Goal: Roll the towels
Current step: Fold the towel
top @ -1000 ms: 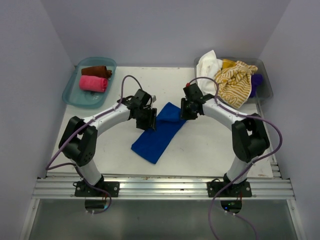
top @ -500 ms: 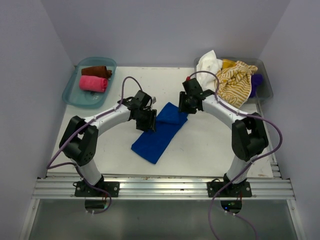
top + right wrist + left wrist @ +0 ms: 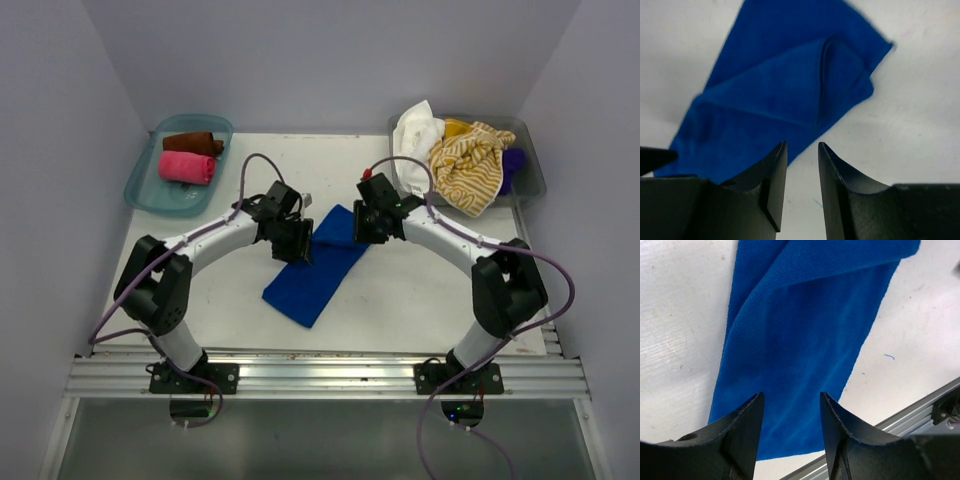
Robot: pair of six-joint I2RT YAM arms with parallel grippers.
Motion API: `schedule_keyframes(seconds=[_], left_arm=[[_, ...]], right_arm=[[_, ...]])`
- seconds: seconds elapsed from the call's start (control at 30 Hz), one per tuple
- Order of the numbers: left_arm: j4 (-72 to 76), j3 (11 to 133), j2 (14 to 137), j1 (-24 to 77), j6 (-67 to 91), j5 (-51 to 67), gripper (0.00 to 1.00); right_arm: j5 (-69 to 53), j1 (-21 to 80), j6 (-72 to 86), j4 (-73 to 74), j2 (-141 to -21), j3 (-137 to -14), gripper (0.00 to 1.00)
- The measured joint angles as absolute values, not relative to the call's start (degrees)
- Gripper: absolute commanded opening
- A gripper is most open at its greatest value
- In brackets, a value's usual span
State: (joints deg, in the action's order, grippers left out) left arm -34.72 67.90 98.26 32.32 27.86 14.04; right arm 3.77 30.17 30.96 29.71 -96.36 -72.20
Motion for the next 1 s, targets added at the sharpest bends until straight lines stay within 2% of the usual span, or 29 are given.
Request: schedule_keyframes(seconds=[0.17, 0.47, 1.0], left_arm=[[-33.71, 64.51, 93.69, 32.32, 27.88, 14.96, 0.52], [-30.85, 55.57, 92.51, 32.32, 28.47, 15.57, 0.51], [-28.01, 52.69, 92.51, 32.32, 28.91, 15.88, 0.51]], right_arm=[[3.07, 35.31, 32.97, 29.93, -95.74, -66.32, 0.33], [3.11, 34.92, 34.11, 28.45, -99.96, -66.54, 0.32], [3.84, 34.85, 33.89, 29.34, -109.40, -77.84, 0.31]])
